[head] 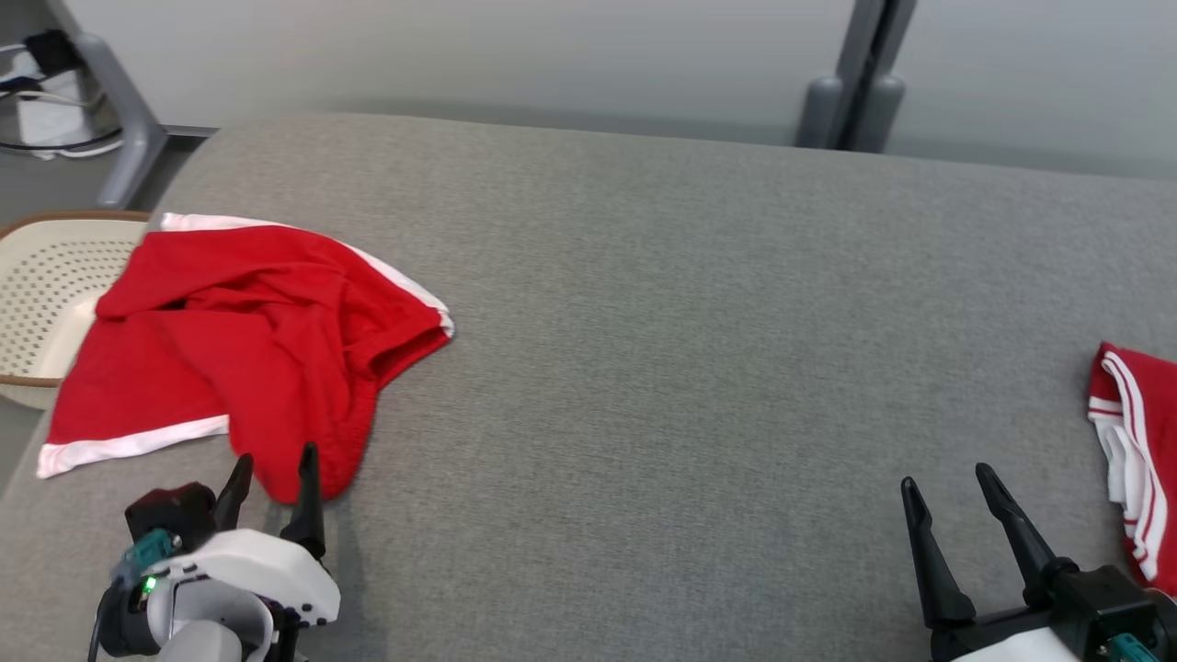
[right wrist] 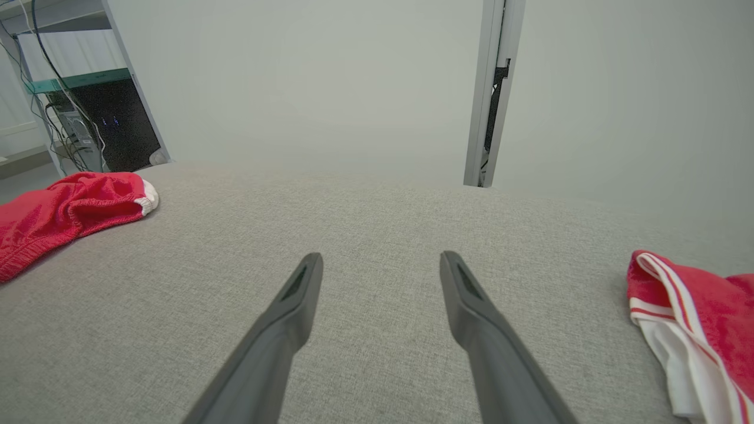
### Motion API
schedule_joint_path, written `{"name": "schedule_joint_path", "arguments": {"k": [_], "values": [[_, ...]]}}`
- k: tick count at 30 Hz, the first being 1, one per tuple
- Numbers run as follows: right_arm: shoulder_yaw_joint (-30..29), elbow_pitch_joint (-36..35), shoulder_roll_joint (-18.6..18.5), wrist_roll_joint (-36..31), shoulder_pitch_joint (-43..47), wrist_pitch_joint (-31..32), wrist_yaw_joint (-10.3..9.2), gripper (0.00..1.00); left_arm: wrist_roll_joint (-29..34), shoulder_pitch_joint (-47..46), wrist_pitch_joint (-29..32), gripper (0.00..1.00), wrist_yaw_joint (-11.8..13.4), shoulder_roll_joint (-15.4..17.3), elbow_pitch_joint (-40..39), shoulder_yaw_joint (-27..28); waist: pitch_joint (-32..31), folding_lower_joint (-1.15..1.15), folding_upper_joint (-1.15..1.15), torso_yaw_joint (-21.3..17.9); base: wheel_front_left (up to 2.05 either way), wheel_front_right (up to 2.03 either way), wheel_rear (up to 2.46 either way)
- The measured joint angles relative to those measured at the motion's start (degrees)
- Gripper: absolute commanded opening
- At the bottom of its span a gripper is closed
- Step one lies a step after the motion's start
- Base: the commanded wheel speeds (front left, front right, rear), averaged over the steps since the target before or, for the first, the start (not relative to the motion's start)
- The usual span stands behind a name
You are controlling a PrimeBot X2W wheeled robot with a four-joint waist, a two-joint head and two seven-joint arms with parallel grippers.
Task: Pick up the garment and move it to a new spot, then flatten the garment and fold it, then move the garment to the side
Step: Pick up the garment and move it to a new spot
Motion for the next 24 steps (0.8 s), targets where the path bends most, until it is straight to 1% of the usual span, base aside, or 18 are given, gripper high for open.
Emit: {"name": "schedule_joint_path", "arguments": {"k": [3,6,7,8,12,16,19,20,24], "values": [[0.42,0.2,0.0,0.44,-0.45,0.0,0.0,1.0,-0.76,-3.82,4.12,1.0,1.04,0.8,6.46,0.47,1.12,0.0,0.0,-1.71,0.0,0.0,0.0],[0.79,0.36,0.01,0.66,-0.8,-0.01,0.0,1.0,-1.67,-6.41,8.43,1.0,1.22,1.97,12.43,0.77,2.05,0.0,0.0,-3.11,0.0,0.0,0.0],[0.73,0.43,0.01,0.7,-0.99,-0.01,0.0,1.0,-1.81,-7.2,9.38,0.39,1.16,2.36,13.67,0.73,2.28,0.0,0.0,-3.52,0.0,0.0,0.0],[0.68,0.44,0.01,0.71,-1.18,-0.01,0.0,1.0,-2.09,-8.01,10.0,0.0,1.13,2.59,14.51,0.85,2.48,0.0,0.0,-3.86,0.0,0.0,0.0],[0.22,0.44,0.0,0.71,-1.44,-0.01,0.0,1.0,-3.7,-9.99,11.26,0.0,0.18,3.57,16.16,0.93,2.96,0.0,0.0,-4.44,0.0,0.0,0.0],[-0.36,0.45,-0.01,0.73,-1.43,-0.01,0.0,1.0,-5.41,-10.72,11.26,0.0,-0.79,2.89,13.6,-0.42,2.71,0.0,0.0,-4.15,0.0,0.0,0.0],[-0.22,0.48,0.0,1.11,-1.43,-0.01,0.0,1.0,-7.43,-11.37,11.79,0.0,-1.07,1.57,7.79,-3.13,2.37,0.0,0.0,-3.89,0.0,0.0,0.0],[-0.01,0.48,0.0,1.13,-1.44,-0.01,0.0,1.0,-8.05,-11.38,12.14,0.0,-1.13,1.26,5.15,-4.79,2.27,0.0,0.0,-3.91,0.0,0.0,0.0],[1.1,0.56,0.04,1.59,-2.14,-0.02,0.0,1.0,-11.12,-11.06,13.51,0.0,-1.23,0.35,-7.72,-11.49,2.13,0.0,0.0,-4.91,0.0,0.0,0.0]]}}
